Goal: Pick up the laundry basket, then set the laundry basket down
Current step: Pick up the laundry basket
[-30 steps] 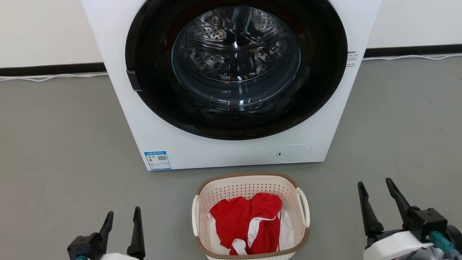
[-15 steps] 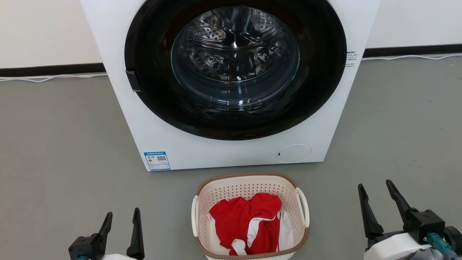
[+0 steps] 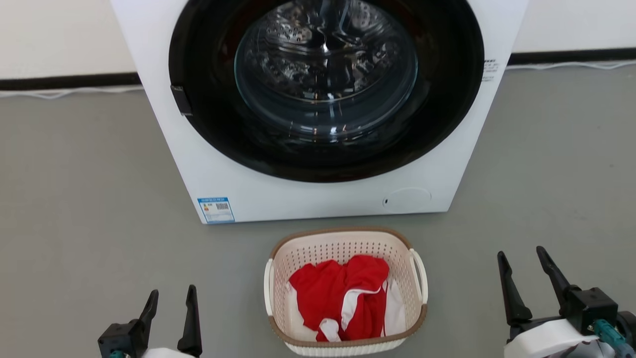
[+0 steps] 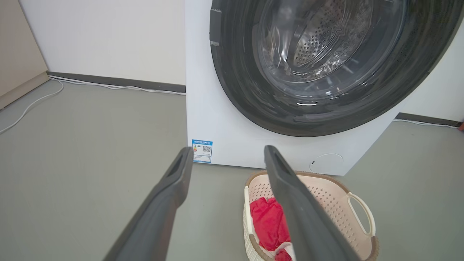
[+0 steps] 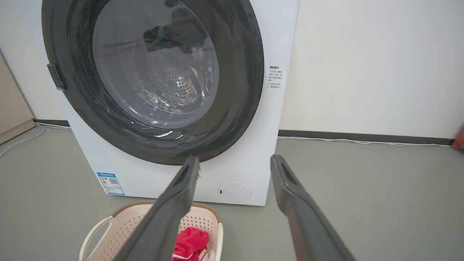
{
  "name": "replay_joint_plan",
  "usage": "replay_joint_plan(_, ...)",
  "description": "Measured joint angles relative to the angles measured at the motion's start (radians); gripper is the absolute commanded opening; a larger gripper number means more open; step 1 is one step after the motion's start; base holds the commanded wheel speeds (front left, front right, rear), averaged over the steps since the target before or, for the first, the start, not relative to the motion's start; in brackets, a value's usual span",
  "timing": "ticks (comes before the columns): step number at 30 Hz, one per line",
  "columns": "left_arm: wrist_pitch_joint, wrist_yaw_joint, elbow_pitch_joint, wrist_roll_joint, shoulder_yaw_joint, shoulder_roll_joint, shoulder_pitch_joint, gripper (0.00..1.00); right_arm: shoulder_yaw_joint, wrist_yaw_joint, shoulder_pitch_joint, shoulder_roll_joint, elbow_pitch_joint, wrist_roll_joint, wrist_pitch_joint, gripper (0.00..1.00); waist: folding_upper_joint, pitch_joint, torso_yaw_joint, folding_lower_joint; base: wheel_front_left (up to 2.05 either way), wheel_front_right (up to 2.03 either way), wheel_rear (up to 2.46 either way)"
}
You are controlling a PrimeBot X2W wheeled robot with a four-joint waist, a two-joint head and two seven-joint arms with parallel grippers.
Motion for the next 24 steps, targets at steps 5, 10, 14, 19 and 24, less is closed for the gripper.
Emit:
replay_joint_plan(5,0.000,0.000,0.000,-0.003,-0.019,0.000,-0.044,1.00,-0.015,0.000,-0.013,0.007,-0.003,0.005,0.000,1.00,0.0000,0.053,0.006,0.0000,0.00,0.00,0.00)
replay_joint_plan(10,-0.003,0.000,0.005,-0.014,-0.043,0.000,-0.119,1.00,-0.035,0.000,-0.073,0.014,0.000,0.014,0.000,1.00,0.0000,0.118,0.017,0.0000,0.00,0.00,0.00)
replay_joint_plan(14,-0.005,0.000,0.024,-0.032,-0.062,0.000,-0.170,1.00,-0.061,0.000,-0.126,0.022,0.031,0.017,0.000,1.00,0.0000,0.176,0.026,0.0000,0.00,0.00,0.00)
replay_joint_plan(19,-0.007,-0.001,0.072,-0.053,-0.088,-0.001,-0.254,1.00,-0.079,0.000,-0.214,0.026,0.135,-0.013,-0.003,1.00,0.0000,0.256,0.033,0.0000,0.00,0.00,0.00)
replay_joint_plan(24,-0.008,-0.001,0.207,-0.109,-0.145,-0.003,-0.382,1.00,-0.090,0.000,-0.361,0.025,0.316,-0.064,0.001,1.00,0.0000,0.358,0.037,0.0000,0.00,0.00,0.00)
